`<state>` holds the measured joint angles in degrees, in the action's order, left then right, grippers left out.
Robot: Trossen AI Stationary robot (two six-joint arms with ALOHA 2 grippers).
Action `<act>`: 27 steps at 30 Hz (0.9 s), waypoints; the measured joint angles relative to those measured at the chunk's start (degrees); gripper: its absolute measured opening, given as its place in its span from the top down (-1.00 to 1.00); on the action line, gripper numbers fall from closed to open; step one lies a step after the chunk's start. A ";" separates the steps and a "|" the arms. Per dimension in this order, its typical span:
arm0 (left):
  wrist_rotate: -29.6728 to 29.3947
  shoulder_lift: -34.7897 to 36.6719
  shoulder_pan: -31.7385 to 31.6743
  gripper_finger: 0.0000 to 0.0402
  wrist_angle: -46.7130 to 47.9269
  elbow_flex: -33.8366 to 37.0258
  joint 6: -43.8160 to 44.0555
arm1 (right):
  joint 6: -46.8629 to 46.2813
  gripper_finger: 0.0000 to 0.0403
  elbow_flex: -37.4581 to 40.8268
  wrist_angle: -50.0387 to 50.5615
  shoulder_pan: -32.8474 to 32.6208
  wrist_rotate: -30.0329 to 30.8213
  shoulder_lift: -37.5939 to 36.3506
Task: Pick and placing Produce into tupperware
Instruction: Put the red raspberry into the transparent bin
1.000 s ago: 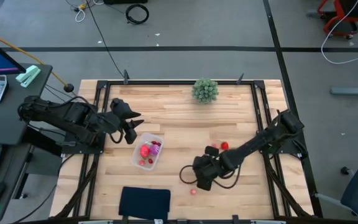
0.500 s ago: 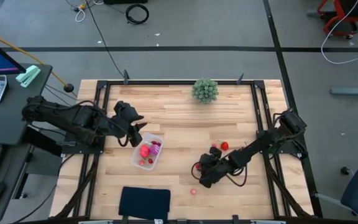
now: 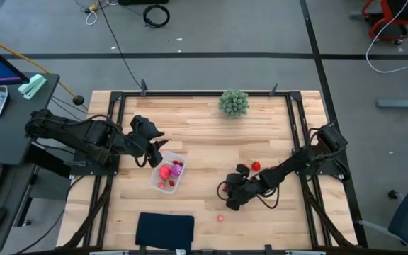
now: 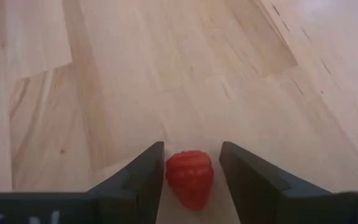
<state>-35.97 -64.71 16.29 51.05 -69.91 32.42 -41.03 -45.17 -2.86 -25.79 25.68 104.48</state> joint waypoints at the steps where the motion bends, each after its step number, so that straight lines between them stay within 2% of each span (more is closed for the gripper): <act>1: 0.02 0.00 0.00 0.28 0.00 0.00 0.00 | -0.43 0.15 0.00 -0.04 0.24 -0.71 -0.05; 11: 0.00 0.02 0.00 0.28 0.00 0.00 0.04 | -5.08 0.36 -0.20 2.86 -0.34 -2.91 -0.13; 18: 0.01 0.06 0.00 0.30 0.02 0.00 0.04 | -4.20 0.47 0.00 1.26 -0.12 -1.57 -0.14; 22: 0.02 0.07 0.00 0.27 0.00 0.00 0.04 | -2.51 0.48 0.19 0.03 0.91 -2.84 -1.53; 27: 0.02 0.07 0.00 0.27 0.01 0.00 0.02 | 2.77 0.48 -1.21 -0.72 1.66 2.69 -5.07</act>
<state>-35.94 -64.64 16.29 51.05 -69.91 32.45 -38.26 -46.38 -3.58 -24.13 28.37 99.41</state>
